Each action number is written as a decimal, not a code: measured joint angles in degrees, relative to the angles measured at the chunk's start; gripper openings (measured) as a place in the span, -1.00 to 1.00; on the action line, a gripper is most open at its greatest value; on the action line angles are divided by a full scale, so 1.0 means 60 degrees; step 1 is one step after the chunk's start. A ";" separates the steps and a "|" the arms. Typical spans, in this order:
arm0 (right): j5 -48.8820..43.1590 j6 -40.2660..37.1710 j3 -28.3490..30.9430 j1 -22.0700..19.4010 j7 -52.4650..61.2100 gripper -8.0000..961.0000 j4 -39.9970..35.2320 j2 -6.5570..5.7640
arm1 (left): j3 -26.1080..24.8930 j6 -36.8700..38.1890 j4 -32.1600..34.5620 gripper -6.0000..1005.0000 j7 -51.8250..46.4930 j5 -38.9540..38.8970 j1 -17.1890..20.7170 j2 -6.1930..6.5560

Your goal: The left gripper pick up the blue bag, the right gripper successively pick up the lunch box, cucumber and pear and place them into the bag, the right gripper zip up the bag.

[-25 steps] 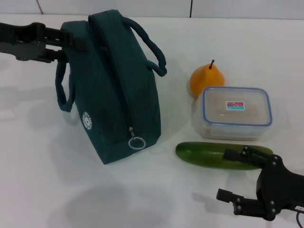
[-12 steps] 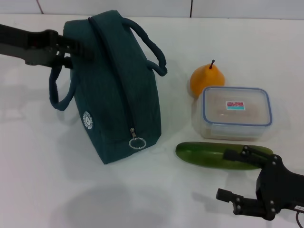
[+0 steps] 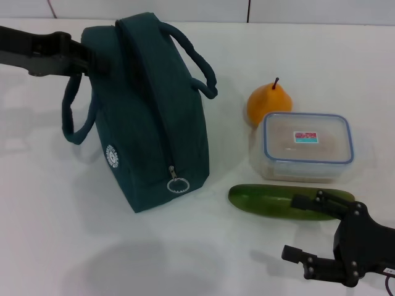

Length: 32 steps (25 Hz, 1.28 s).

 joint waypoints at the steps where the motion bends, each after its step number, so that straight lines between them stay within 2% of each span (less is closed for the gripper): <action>1: 0.0000 0.0000 -0.0002 -0.0004 0.0001 0.64 0.0001 0.0000 | 0.0050 0.0002 -0.0015 -0.28 0.0000 0.0037 -0.0021 0.0024; 8: 0.0000 0.0001 -0.0013 0.0016 0.0197 0.63 0.0002 0.0000 | 0.0140 0.0018 -0.0064 -0.78 -0.0027 0.0078 -0.0049 0.0034; 16: 0.0070 -0.0098 0.0042 0.0004 0.0265 0.63 0.0002 0.0000 | 0.0143 0.0093 -0.0072 -0.86 -0.0091 0.0011 -0.0062 0.0032; 21: 0.0670 -0.0264 0.0044 -0.0048 0.0674 0.63 0.0029 0.0000 | 0.0136 0.0327 -0.0072 -0.89 -0.0053 -0.0250 -0.0114 0.0035; 28: 0.3330 -0.0802 0.0045 -0.0006 0.2830 0.62 0.1048 0.0000 | 0.0136 0.0587 -0.0071 -0.89 -0.0064 -0.1355 -0.0090 0.0035; 32: 0.4212 -0.0875 0.0045 -0.0055 0.4088 0.62 0.1305 -0.0001 | 0.0138 0.0666 -0.0068 -0.90 -0.0045 -0.1766 -0.0073 0.0034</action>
